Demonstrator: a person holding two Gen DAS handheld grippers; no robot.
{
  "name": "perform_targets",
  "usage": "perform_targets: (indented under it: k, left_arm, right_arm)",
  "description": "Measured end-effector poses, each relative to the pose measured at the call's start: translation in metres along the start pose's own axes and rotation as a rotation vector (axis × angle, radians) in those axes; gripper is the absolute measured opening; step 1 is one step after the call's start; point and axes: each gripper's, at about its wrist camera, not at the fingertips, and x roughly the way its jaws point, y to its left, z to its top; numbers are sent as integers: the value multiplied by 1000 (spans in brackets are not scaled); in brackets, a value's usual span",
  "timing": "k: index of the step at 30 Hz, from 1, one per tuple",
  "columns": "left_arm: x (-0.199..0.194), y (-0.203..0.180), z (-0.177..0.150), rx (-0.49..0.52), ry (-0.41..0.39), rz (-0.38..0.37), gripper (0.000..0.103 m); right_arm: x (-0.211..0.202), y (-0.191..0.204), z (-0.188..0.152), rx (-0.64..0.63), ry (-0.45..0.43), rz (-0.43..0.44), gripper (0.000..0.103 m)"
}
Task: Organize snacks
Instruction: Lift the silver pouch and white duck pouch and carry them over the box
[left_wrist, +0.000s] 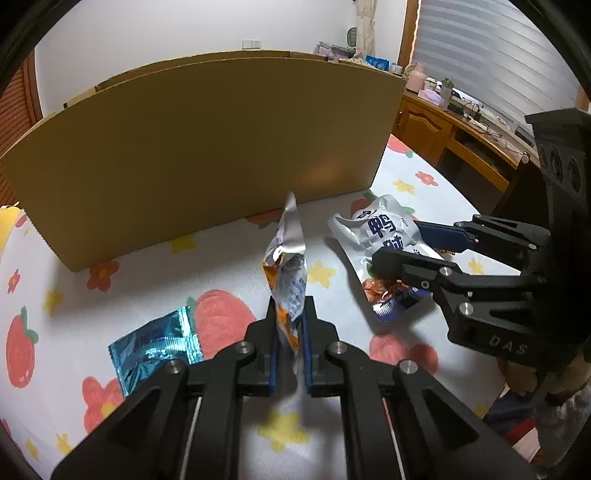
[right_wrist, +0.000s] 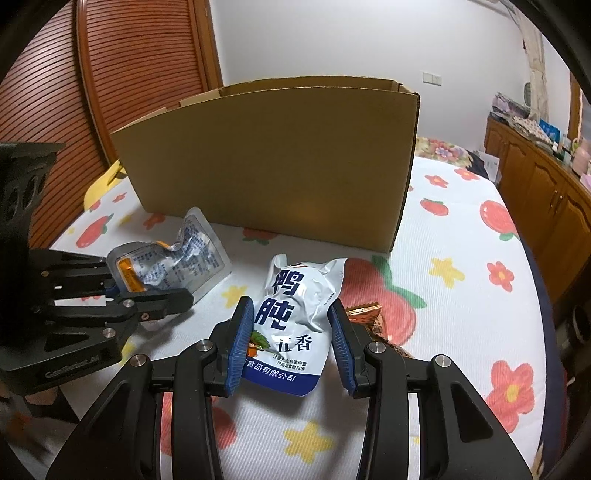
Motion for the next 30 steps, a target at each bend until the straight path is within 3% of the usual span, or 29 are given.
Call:
perform_targets:
  k: [14, 24, 30]
  left_arm:
    - [-32, 6, 4, -18, -96, -10, 0]
    - [-26, 15, 8, -39, -85, -37, 0]
    - [-34, 9, 4, -11, -125, -19, 0]
  right_arm:
    - [-3, 2, -1, -12, -21, 3, 41]
    - [-2, 4, -1, -18, -17, -10, 41]
    - [-3, 4, -2, -19, -19, -7, 41]
